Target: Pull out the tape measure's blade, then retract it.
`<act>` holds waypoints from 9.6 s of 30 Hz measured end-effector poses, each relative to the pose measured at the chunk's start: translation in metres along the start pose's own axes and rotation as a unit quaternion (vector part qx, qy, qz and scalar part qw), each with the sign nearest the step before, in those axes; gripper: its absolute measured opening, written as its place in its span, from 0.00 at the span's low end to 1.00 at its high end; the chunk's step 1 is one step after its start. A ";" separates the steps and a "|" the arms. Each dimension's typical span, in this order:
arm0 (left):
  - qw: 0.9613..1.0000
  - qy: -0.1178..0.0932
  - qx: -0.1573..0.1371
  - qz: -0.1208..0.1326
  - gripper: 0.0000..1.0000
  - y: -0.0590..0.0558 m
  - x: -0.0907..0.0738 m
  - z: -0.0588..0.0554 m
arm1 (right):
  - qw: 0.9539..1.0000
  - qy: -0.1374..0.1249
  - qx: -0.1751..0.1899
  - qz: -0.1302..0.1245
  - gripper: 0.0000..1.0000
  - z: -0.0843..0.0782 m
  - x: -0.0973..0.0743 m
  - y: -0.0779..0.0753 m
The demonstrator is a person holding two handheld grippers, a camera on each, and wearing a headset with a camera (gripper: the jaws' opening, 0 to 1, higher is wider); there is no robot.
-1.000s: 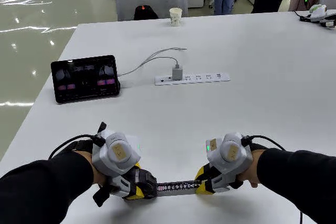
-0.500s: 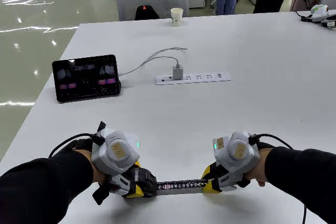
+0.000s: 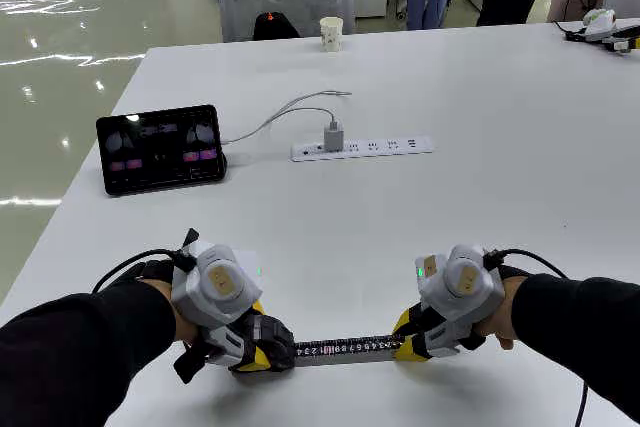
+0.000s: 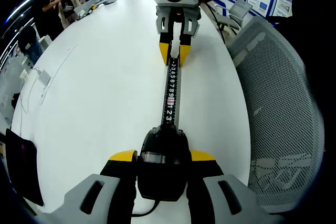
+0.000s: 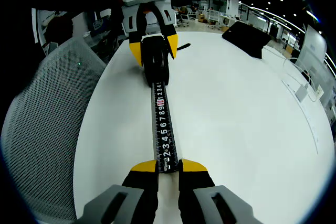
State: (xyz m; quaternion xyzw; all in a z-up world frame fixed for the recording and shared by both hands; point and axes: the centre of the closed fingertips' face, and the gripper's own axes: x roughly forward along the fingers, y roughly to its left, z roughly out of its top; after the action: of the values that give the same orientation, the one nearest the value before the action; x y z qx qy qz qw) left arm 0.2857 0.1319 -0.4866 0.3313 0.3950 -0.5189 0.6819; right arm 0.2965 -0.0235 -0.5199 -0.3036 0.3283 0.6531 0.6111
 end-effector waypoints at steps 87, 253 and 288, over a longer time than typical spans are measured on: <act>1.000 -0.010 -0.006 0.012 0.31 0.002 0.000 0.001 | 1.000 0.018 0.019 -0.016 0.10 -0.059 -0.045 -0.009; 0.909 -0.201 -0.300 0.208 0.99 -0.017 -0.061 -0.031 | 0.955 -0.041 0.189 -0.225 0.99 -0.111 -0.147 0.033; 0.846 -0.160 -0.399 0.315 0.99 0.012 -0.020 -0.010 | 0.993 0.041 0.048 -0.097 0.99 -0.069 -0.093 -0.022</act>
State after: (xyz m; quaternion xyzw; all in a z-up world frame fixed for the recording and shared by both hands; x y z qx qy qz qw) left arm 0.2927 0.1520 -0.4728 0.0497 0.3280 -0.1193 0.9358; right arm 0.3247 -0.1334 -0.4885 -0.3312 0.3532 0.5612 0.6713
